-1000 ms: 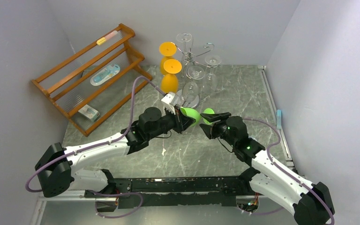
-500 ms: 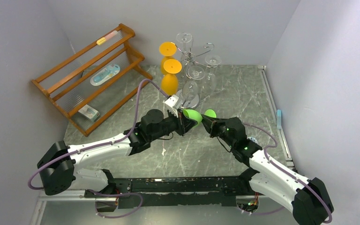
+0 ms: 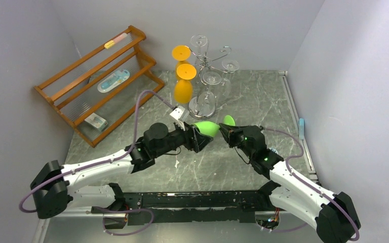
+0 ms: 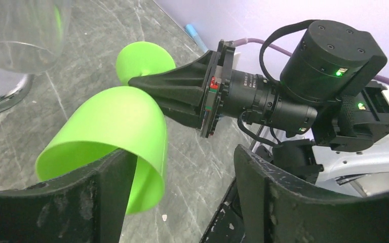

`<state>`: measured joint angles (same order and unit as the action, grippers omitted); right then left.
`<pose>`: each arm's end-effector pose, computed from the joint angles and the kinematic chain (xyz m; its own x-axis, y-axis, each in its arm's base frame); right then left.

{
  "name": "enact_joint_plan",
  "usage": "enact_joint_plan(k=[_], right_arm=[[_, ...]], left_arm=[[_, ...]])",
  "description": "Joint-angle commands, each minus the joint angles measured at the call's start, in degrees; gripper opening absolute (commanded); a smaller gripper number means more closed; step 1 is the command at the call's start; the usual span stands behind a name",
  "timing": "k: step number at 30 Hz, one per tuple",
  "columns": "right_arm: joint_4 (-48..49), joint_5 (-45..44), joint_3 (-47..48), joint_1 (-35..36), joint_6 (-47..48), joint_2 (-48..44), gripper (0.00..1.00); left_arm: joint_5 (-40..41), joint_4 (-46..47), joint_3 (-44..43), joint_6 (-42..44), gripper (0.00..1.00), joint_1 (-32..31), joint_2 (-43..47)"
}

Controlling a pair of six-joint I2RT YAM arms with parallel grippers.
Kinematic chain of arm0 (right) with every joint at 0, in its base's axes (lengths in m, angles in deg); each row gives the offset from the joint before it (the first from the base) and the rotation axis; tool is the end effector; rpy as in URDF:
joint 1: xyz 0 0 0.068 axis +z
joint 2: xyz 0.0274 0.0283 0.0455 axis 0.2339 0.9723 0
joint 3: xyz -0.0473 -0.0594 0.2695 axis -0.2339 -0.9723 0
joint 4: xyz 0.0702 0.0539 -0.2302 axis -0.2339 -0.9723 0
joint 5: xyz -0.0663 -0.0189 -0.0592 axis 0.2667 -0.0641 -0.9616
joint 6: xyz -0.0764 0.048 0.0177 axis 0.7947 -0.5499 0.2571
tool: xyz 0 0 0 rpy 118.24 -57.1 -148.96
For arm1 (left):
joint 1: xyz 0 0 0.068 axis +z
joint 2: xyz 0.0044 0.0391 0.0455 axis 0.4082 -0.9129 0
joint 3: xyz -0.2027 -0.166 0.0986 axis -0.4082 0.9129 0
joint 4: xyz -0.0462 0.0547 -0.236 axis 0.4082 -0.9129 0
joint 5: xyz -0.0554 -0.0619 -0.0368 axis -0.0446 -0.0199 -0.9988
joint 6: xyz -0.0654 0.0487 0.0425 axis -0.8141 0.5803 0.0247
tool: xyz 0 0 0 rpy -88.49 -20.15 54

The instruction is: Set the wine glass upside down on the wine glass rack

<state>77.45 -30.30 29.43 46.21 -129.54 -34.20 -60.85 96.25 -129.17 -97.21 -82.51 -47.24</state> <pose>0.1894 0.1047 0.2053 -0.2963 0.9376 0.1820 0.4236 -0.0418 0.9049 0.1595 -0.2630 0.3006 -0.4655 -0.1910 -0.8642 0.7286 0.4716 -0.4967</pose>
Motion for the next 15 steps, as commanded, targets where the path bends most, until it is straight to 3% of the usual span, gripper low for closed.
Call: enact_joint_plan(k=[1, 8, 15], right_arm=[[0.0, -7.4, 3.9, -0.2, 17.4, -1.4, 0.0], [11.0, -7.4, 3.7, -0.2, 48.6, -4.0, 0.0], [23.5, 2.5, 0.8, -0.2, 75.4, -6.0, 0.0]], left_arm=[[5.7, -4.2, 1.1, -1.1, 0.77, -0.4, 6.8], [11.6, -13.6, -3.7, -6.6, 0.84, -0.4, 12.6], [8.0, -25.6, -20.4, -13.1, 0.88, 0.1, 3.6]])
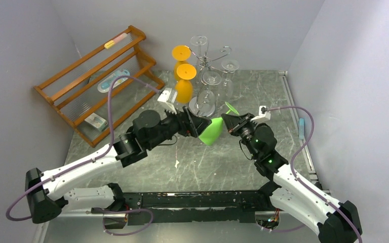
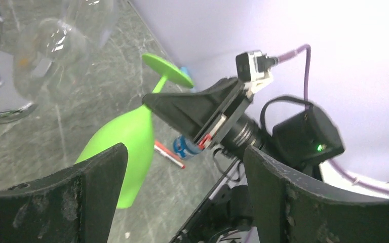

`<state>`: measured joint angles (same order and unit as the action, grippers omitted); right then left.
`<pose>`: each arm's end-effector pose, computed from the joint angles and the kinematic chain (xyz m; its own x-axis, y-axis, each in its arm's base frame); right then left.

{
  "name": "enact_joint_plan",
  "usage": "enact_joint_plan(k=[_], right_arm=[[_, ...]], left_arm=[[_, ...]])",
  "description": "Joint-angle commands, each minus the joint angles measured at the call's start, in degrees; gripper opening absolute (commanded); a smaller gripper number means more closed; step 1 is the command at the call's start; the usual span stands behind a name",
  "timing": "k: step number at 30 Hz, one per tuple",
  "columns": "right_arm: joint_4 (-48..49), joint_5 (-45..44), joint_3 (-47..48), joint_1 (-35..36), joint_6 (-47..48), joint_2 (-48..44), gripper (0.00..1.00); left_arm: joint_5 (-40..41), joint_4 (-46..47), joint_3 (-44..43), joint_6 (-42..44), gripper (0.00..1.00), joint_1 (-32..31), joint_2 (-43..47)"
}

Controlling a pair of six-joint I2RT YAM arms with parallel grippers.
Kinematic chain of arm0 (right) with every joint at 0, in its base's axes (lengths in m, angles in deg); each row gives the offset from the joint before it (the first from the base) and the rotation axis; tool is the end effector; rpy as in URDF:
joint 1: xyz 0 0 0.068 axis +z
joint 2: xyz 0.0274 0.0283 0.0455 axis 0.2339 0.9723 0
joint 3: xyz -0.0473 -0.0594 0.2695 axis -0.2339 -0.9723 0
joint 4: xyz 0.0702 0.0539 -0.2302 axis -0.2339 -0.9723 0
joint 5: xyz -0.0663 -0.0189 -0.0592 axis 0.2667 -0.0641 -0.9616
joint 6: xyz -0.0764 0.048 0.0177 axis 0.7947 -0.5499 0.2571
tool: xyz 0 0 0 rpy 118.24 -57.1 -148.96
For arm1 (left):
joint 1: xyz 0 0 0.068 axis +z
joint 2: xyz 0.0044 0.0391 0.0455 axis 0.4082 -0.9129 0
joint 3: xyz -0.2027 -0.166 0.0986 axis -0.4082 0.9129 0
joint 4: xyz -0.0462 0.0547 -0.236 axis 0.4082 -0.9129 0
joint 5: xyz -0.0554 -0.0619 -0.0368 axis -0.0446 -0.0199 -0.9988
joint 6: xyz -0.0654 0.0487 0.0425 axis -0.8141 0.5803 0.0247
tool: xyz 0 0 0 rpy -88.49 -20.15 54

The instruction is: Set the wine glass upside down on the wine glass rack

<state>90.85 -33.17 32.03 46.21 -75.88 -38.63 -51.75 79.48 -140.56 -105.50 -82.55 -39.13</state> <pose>0.1922 0.1017 0.2733 -0.2916 0.7246 -0.6244 -0.1809 0.5992 0.7799 0.1544 -0.2302 0.3717 -0.4905 -0.3688 -0.7896 0.5984 0.5162 -0.6128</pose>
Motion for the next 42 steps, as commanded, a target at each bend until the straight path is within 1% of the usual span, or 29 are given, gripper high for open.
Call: enact_joint_plan(k=[1, 3, 5, 8, 10, 14, 20, 22, 25, 30, 34, 36, 40, 42], right_arm=[[11.2, 7.3, -1.9, -0.2, 25.0, -1.9, 0.0], [12.9, 10.7, -1.9, -0.2, 31.6, -2.3, 0.0], [13.8, 12.4, -1.8, 0.0, 37.6, -2.7, 0.0], [14.1, 16.0, -1.3, -0.1, 45.5, -2.6, 0.0], [14.1, 17.6, -0.9, -0.1, 49.5, -2.5, 0.0], [14.4, 20.5, -0.4, 0.0, 54.9, -2.3, 0.0], [15.5, 23.9, -1.0, 0.1, 58.2, -2.5, 0.0], [16.6, 25.0, -1.8, 0.1, 58.1, -2.7, 0.0], [17.6, 26.8, -2.2, 0.1, 57.5, -2.7, 0.0], [17.8, 28.4, -2.4, 0.1, 57.5, -2.8, 0.0], [17.0, 29.4, -2.0, 0.1, 58.1, -2.7, 0.0], [16.4, 29.2, -2.0, 0.1, 58.2, -2.7, 0.0], [14.0, 28.5, -0.7, 0.1, 56.0, -2.4, 0.01], [13.4, 27.8, -0.4, 0.1, 53.3, -2.7, 0.07]], left_arm=[[-2.1, -11.3, -11.3, -6.0, 0.89, 0.5, -6.3], [-4.9, -15.0, -15.6, -8.5, 0.91, 1.6, -9.6], [-9.0, -15.7, -18.1, -10.8, 0.92, 3.2, -12.0], [-16.6, -12.3, -18.5, -15.6, 0.95, 5.7, -14.5], [-19.3, -11.1, -18.2, -18.3, 0.94, 6.8, -15.9], [-20.9, -12.3, -18.8, -20.5, 0.9, 7.8, -17.8], [-20.8, -11.2, -18.3, -23.3, 0.8, 8.9, -18.4], [-20.7, -9.4, -16.8, -26.4, 0.75, 9.5, -18.3], [-21.4, -3.2, -13.8, -32.4, 0.66, 10.7, -18.0], [-21.8, -0.5, -13.3, -35.5, 0.55, 11.0, -19.0], [-22.6, 0.9, -13.0, -36.6, 0.4, 10.9, -19.6], [-22.2, 1.5, -12.6, -36.5, 0.31, 10.9, -19.4], [-22.5, 2.2, -12.8, -35.2, 0.06, 11.1, -19.2], [-23.2, 3.3, -12.6, -35.0, 0.05, 11.1, -19.3]])
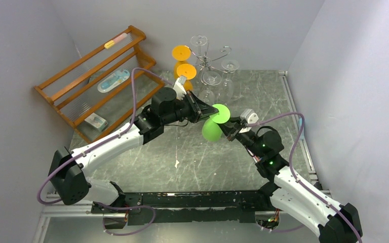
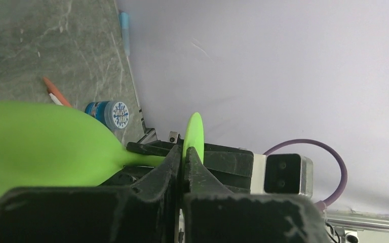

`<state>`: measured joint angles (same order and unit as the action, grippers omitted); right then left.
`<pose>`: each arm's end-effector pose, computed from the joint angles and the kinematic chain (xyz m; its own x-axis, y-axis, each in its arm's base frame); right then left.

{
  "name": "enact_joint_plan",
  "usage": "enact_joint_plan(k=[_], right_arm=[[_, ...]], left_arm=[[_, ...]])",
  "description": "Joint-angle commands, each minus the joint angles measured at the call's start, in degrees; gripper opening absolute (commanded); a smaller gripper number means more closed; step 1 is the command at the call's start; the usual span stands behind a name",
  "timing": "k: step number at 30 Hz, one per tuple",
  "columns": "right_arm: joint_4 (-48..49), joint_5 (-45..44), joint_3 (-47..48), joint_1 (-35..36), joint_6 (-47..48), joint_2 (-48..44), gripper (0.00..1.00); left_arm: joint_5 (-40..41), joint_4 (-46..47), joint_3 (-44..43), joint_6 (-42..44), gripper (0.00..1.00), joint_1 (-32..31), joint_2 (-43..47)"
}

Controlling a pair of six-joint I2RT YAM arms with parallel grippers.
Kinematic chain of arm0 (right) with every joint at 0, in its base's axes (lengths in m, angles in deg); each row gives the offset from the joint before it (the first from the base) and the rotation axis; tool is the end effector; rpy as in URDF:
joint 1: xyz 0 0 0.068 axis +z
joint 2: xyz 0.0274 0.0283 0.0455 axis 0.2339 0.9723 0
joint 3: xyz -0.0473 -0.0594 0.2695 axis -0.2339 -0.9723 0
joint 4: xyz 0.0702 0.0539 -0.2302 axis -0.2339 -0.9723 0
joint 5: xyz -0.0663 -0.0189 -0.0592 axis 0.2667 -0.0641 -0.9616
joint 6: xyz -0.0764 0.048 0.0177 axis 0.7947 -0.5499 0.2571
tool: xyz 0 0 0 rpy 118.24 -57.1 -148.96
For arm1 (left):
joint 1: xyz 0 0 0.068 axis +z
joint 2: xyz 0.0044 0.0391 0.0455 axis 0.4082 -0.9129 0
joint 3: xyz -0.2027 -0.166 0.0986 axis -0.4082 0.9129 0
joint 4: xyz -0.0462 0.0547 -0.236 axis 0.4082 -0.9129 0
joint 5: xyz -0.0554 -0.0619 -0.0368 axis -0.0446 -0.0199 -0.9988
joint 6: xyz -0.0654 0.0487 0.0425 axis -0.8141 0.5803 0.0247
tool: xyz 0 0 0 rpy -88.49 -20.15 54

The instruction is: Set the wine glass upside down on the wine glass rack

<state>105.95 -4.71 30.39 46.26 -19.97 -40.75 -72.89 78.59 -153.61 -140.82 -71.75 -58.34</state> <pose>0.1604 0.1298 0.3095 0.2410 0.0746 -0.9676 -0.7273 0.6740 -0.1292 0.2287 -0.2793 0.3583 -0.8663 -0.4337 -0.2480 0.1492 0.2491 -0.9569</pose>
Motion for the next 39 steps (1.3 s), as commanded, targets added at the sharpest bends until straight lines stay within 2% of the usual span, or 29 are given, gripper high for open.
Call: enact_joint_plan(k=[1, 2, 3, 6, 9, 11, 14, 18, 22, 25, 31, 35, 37, 39], right_arm=[[-1.8, -1.2, 1.3, 0.1, -4.5, -0.8, 0.13], [-2.1, -1.9, 1.3, 0.1, -6.4, -1.2, 0.19], [-2.8, -2.6, 1.4, 0.1, -8.3, -1.6, 0.3], [-7.7, -3.3, 2.2, 0.0, -13.4, -3.7, 0.49], [-14.5, -1.7, 2.7, 0.0, -16.3, -6.6, 0.63], [-18.3, 0.3, 2.9, 0.0, -17.3, -8.9, 0.68], [-24.2, 1.9, 5.5, 0.0, -20.1, -10.4, 0.7], [-29.8, 0.6, 11.1, 0.0, -30.2, -9.9, 0.75], [-39.7, -8.7, 18.7, 0.0, -43.0, -6.5, 0.75], [-45.0, -14.8, 22.9, 0.0, -47.3, -4.2, 0.74], [-46.8, -11.4, 27.5, -0.1, -48.5, 2.9, 0.74], [-45.9, -9.0, 26.8, -0.2, -48.7, 4.1, 0.74], [-43.3, -6.9, 25.8, -0.3, -48.6, 3.7, 0.69], [-41.0, -4.3, 25.3, -0.4, -48.3, 3.6, 0.6]], left_arm=[[-2.2, 4.6, 0.6, 0.2, 0.05, 0.3, -0.1], [-2.3, 5.2, 0.9, 0.2, 0.05, 0.4, -0.1], [-2.4, 5.8, 1.3, 0.2, 0.05, 0.5, -0.1], [-2.1, 6.9, 2.4, 1.0, 0.05, 1.1, 0.4], [-1.1, 6.8, 3.3, 2.8, 0.05, 1.6, 1.3], [-0.3, 6.2, 3.5, 4.8, 0.05, 1.9, 1.9], [0.4, 5.0, 3.9, 7.9, 0.05, 2.4, 2.7], [0.9, 4.7, 5.3, 11.6, 0.05, 3.0, 4.3], [-0.4, 6.9, 7.1, 12.6, 0.05, 3.6, 5.5], [-1.9, 10.0, 8.4, 12.4, 0.05, 3.6, 6.1], [-3.4, 12.1, 9.0, 12.0, 0.05, 3.6, 6.4], [-2.9, 11.8, 9.6, 12.1, 0.05, 4.0, 7.5], [-3.1, 12.4, 10.2, 11.6, 0.05, 4.4, 8.0], [-3.8, 13.2, 10.6, 10.8, 0.05, 4.8, 8.1]])
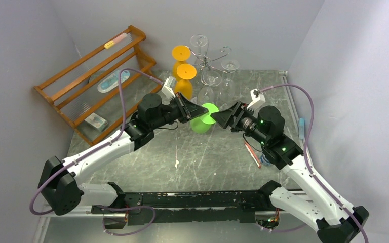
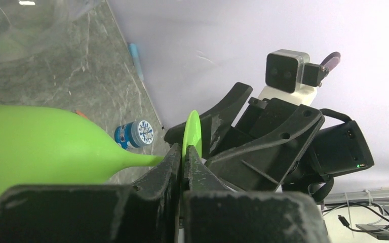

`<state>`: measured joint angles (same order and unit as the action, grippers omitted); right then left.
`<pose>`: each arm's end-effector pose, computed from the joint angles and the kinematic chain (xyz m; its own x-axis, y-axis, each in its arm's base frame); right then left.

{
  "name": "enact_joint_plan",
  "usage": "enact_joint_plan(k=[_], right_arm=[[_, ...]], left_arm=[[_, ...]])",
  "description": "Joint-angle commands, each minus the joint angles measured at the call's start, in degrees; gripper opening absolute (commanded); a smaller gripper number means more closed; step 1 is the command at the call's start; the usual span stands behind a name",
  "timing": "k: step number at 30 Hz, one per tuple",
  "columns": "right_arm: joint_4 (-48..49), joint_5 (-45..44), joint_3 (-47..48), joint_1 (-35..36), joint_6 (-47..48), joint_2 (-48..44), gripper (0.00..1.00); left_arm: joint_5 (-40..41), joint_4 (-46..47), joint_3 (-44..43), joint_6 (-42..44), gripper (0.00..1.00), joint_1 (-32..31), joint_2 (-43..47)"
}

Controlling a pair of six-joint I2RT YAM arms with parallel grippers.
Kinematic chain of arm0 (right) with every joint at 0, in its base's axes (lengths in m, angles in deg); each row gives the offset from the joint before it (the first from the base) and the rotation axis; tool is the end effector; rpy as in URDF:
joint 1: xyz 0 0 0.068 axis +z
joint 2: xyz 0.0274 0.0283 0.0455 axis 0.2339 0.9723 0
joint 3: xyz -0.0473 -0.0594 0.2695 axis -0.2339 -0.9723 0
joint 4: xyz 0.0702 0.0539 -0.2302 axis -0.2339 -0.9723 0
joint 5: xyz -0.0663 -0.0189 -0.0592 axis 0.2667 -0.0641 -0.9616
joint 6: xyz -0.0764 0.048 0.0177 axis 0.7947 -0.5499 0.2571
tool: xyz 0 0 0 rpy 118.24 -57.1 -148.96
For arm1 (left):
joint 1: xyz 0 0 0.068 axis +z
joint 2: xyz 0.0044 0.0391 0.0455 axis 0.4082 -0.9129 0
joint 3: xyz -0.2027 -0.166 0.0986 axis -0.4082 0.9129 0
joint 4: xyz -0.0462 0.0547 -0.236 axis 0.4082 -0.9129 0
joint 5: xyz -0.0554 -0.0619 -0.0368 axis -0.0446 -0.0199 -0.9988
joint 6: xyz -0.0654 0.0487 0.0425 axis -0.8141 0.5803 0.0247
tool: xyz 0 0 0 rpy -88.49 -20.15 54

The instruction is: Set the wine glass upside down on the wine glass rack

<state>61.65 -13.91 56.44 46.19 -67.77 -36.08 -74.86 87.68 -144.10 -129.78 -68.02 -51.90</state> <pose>0.1772 0.1248 0.3513 -0.5406 0.4699 -0.6978 -0.3549 0.6247 0.6956 0.2236 -0.2457 0.3546 -0.7780 -0.4368 -0.4515 0.3663 0.2686 -0.8909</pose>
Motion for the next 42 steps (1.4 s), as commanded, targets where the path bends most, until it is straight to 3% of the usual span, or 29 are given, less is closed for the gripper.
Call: enact_joint_plan(k=[1, 5, 11, 13, 16, 18, 24, 29, 36, 42], right_arm=[[4.3, 6.0, -0.8, -0.4, -0.3, -1.0, 0.56], [8.4, 8.6, -1.5, -0.5, -1.6, 0.4, 0.43], [14.6, 7.2, -4.2, -1.2, -7.1, 1.8, 0.41], [16.3, 6.8, -5.2, -1.5, -9.1, 1.9, 0.35], [18.3, 6.9, -5.9, -1.7, -10.8, 2.1, 0.14], [18.3, 6.7, -5.6, -2.0, -11.0, 2.3, 0.0], [7.2, -3.2, -3.1, -2.1, -10.8, 1.5, 0.0], [-4.5, -14.6, -1.2, -2.2, -10.6, -0.2, 0.0], [-21.0, -33.7, 7.3, -2.1, -12.2, 4.6, 0.0], [-23.1, -41.3, 12.5, -4.0, -13.5, 10.6, 0.0]], left_arm=[[-2.4, 4.5, 1.3, -0.6, 0.05, 1.3, 1.7], [-3.8, 6.5, 2.3, -1.2, 0.05, 1.5, 1.9], [-4.8, 9.4, 4.2, -3.1, 0.05, 2.1, 2.5], [-5.1, 10.2, 4.7, -3.4, 0.05, 2.3, 2.6], [-5.3, 10.7, 5.1, -3.5, 0.05, 2.4, 2.7], [-5.1, 10.1, 5.2, -3.2, 0.11, 2.3, 3.0], [-2.0, 2.9, 3.7, 2.1, 0.48, 2.4, 3.9], [2.6, -2.7, 3.5, 6.6, 0.7, 2.4, 5.2], [15.0, -15.0, 0.5, 11.9, 0.84, 2.6, 7.6], [20.5, -20.9, -2.2, 13.2, 0.89, 2.9, 8.2]])
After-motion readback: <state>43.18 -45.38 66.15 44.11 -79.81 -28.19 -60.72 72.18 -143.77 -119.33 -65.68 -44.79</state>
